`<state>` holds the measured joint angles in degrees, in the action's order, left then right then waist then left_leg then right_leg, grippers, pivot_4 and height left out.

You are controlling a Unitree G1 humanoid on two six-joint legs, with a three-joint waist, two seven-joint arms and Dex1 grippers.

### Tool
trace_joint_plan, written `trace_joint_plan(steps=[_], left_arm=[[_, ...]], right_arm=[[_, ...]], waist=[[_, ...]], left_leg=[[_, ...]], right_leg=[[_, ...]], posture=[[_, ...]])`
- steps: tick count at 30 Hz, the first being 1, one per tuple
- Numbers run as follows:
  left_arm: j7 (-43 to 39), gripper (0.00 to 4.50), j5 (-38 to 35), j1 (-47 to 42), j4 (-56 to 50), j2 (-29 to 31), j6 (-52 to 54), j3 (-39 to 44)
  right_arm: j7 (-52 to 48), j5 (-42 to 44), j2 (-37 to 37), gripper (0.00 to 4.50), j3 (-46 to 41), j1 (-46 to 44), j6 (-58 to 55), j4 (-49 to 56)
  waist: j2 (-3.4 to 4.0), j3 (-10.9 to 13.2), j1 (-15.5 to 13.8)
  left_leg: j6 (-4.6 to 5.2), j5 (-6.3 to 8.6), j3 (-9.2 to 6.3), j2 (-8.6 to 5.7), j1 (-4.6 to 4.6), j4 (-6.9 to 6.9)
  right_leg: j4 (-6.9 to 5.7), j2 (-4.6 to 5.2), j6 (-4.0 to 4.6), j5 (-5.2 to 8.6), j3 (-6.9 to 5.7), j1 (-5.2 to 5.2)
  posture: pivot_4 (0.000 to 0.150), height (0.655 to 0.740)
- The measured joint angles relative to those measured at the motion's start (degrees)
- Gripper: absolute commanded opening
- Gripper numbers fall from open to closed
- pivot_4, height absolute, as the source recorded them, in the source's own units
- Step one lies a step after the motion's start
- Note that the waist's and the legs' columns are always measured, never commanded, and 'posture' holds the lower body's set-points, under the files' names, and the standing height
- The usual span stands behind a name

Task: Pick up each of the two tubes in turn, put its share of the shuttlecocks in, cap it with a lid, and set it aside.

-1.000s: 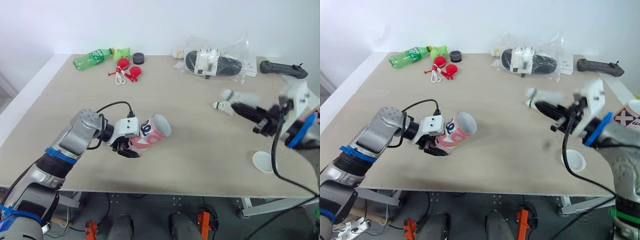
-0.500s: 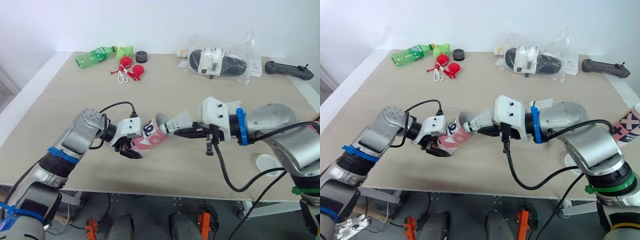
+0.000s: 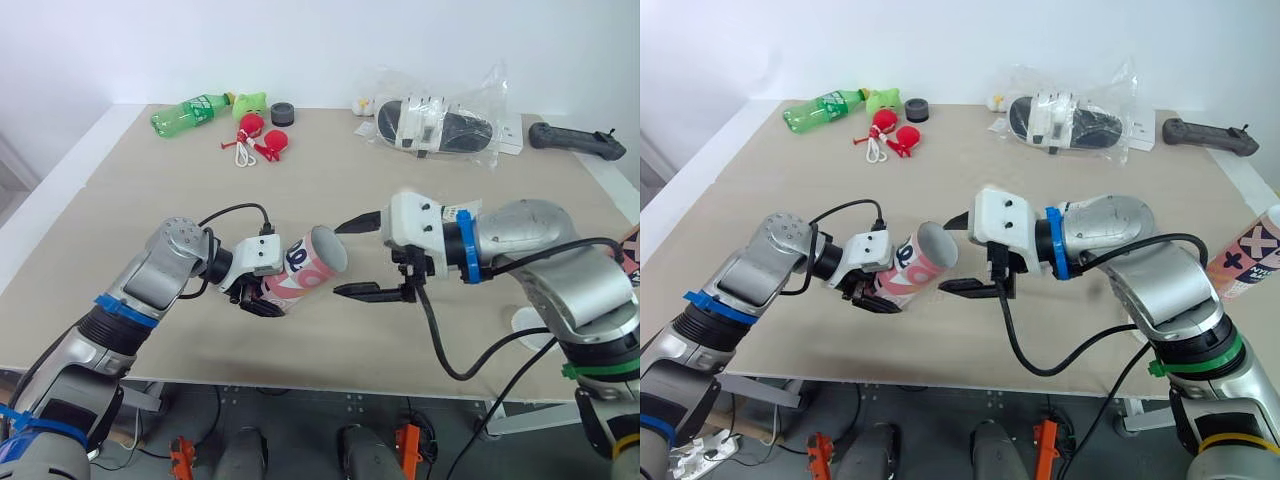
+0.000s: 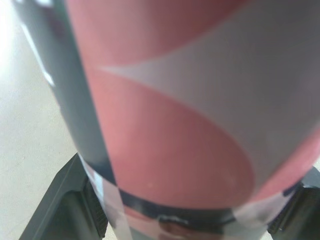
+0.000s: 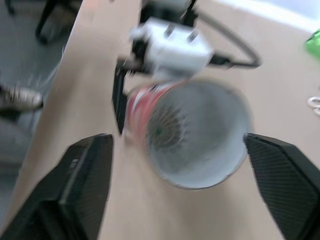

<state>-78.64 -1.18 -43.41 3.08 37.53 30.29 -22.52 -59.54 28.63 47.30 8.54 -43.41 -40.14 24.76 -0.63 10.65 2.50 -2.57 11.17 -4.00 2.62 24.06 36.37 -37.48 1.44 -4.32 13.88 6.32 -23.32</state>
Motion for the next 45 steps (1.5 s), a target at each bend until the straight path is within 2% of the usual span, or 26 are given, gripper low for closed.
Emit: trace_joint_plan(steps=[3, 7, 11, 14, 16, 19, 22, 31, 34, 35, 41, 42, 45], left_arm=[[0.50, 3.15, 0.00, 0.13, -0.18, 0.01, 0.09, 0.02], [0.98, 3.15, -0.11, 0.84, -0.96, 0.02, 0.18, 0.32], [0.94, 3.15, -0.43, 1.26, -1.45, 0.24, 0.69, 0.75], [0.88, 3.15, -0.45, 1.27, -1.42, 0.26, 0.96, 0.83], [1.01, 3.15, -0.44, 1.27, -1.38, 0.22, 0.96, 0.82], [1.16, 3.15, -0.39, 1.26, -1.30, 0.06, 0.94, 0.78], [0.86, 3.15, -0.34, 1.23, -1.36, 0.36, 0.99, 0.76], [1.07, 3.15, -0.44, 1.52, -2.18, 0.59, 1.47, 0.80], [1.30, 3.15, -0.48, 1.64, -2.55, 0.59, 1.65, 0.80], [1.31, 3.15, -0.52, 1.65, -2.62, 0.60, 1.95, 0.81], [1.76, 3.15, -0.55, 1.84, -2.99, 0.77, 2.24, 0.82], [1.81, 3.15, -0.56, 1.84, -3.00, 0.76, 2.24, 0.81], [1.84, 3.15, -0.57, 1.84, -3.00, 0.76, 2.24, 0.81]], right_arm=[[3.93, 2.23, -0.13, 4.44, -7.37, 0.14, -2.56, -2.35], [16.59, -3.59, -2.43, 4.44, -14.16, 5.44, -2.30, -10.13], [24.53, -7.80, -4.24, 4.44, -17.15, 12.46, -2.26, -15.96], [29.18, -10.62, -5.52, 4.44, -18.26, 14.11, -1.83, -19.81], [32.49, -12.25, -6.93, 4.44, -18.84, 13.74, -0.20, -22.79], [39.39, -16.03, -10.11, 4.44, -20.10, 11.31, 4.58, -32.75], [41.25, -17.38, -12.97, 4.44, -19.96, 7.89, 8.63, -41.79], [42.12, -20.41, -17.85, 4.44, -17.99, -0.52, 17.97, -58.11], [41.71, -20.82, -18.76, 3.64, -17.48, -0.95, 19.52, -60.83], [41.52, -20.95, -18.80, 3.23, -17.46, -0.95, 19.66, -61.39], [41.20, -21.71, -19.10, 0.20, -17.45, -1.03, 21.43, -63.21], [41.24, -21.94, -19.18, 0.02, -17.45, -1.04, 21.83, -63.35], [40.91, -22.17, -19.26, 0.02, -17.44, -1.23, 23.35, -63.88]], waist=[[0.00, 0.00, -0.01], [-0.12, -0.07, -0.11], [-0.08, -0.06, -0.03], [-0.06, -0.06, 0.13], [-0.06, -0.06, 0.18], [-0.06, -0.05, 0.19], [-0.04, -0.05, 0.46], [-0.02, -0.04, 0.48], [-0.01, -0.04, 0.41], [-0.01, -0.04, 0.41], [-0.01, -0.03, 0.44], [-0.01, -0.03, 0.45], [-0.01, -0.03, 0.46]], left_leg=[[0.00, 0.00, 0.00, 0.00, -0.01, 0.00], [0.00, 0.00, 0.00, 0.00, -0.03, 0.00], [0.01, 0.00, 0.02, -0.02, -0.01, -0.03], [0.01, 0.00, 0.02, -0.02, -0.02, -0.04], [0.01, 0.00, 0.02, -0.02, -0.07, -0.03], [0.05, -0.05, 0.02, -0.05, -0.07, -0.01], [0.06, -0.05, 0.03, -0.05, -0.10, -0.03], [0.07, -0.05, 0.02, -0.04, -0.10, -0.09], [0.07, -0.05, 0.02, -0.06, -0.06, -0.09], [0.07, -0.05, 0.02, -0.06, -0.06, -0.09], [0.07, -0.05, 0.02, -0.05, -0.09, -0.12], [0.07, -0.05, 0.02, -0.05, -0.10, -0.12], [0.07, -0.05, 0.02, -0.05, -0.10, -0.11]], right_leg=[[0.00, 0.00, 0.01, -0.01, 0.00, 0.01], [0.00, 0.00, 0.01, -0.02, 0.00, 0.04], [-0.01, -0.01, 0.00, 0.00, 0.04, -0.02], [-0.01, -0.01, 0.01, -0.01, 0.04, -0.01], [-0.01, -0.01, 0.01, -0.04, 0.05, 0.02], [-0.01, 0.00, -0.01, -0.10, 0.06, 0.04], [-0.01, -0.01, -0.01, -0.12, 0.08, 0.04], [0.00, -0.02, -0.02, -0.09, 0.07, 0.03], [0.00, 0.01, -0.05, -0.07, 0.07, 0.03], [0.01, 0.02, -0.05, -0.07, 0.07, 0.03], [0.00, -0.01, -0.02, -0.07, 0.07, 0.03], [0.00, 0.00, -0.02, -0.08, 0.07, 0.03], [0.00, -0.01, -0.02, -0.09, 0.07, 0.03]], posture=[[0.150, 0.7400], [0.150, 0.7400], [0.150, 0.7400], [0.150, 0.7400], [0.150, 0.7400], [0.150, 0.7400], [0.150, 0.7400], [0.150, 0.7400], [0.150, 0.7400], [0.150, 0.7400], [0.150, 0.7400], [0.150, 0.7400], [0.150, 0.7400]])
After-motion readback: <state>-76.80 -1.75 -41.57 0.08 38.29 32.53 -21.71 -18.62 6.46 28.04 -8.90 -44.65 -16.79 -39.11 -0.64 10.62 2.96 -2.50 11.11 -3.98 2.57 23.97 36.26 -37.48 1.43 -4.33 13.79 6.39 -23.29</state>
